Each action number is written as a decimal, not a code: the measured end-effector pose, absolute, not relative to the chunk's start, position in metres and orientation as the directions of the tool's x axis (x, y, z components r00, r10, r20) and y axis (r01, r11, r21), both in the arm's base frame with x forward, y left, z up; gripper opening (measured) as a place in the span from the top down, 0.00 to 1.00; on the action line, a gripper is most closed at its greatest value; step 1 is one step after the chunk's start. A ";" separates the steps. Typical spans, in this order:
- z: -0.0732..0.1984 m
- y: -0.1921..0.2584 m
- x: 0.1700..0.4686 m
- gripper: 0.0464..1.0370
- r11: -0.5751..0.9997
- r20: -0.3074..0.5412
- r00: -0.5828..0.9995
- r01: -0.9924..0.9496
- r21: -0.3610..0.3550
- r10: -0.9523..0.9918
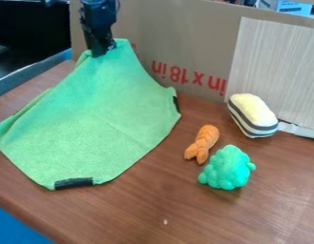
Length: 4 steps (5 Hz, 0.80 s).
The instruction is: Unfold the cloth from bottom right to top left
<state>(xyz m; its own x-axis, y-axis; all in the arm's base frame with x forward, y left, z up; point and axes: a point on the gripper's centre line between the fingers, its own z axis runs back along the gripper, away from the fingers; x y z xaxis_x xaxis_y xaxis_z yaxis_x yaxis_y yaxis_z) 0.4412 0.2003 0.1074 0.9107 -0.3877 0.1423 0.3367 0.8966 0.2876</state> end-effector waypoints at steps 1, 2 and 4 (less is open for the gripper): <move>0.104 0.202 0.440 0.56 0.895 0.136 0.912 0.335 0.295 -0.386; 0.097 0.200 0.436 0.26 0.891 0.115 0.910 0.353 0.285 -0.398; 0.125 0.202 0.431 0.04 0.882 0.137 0.900 0.360 0.305 -0.414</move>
<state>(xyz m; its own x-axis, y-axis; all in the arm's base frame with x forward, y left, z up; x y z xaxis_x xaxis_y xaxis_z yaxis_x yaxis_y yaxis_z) 0.4314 0.2017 0.1247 0.8997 -0.4144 0.1370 0.3596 0.8817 0.3054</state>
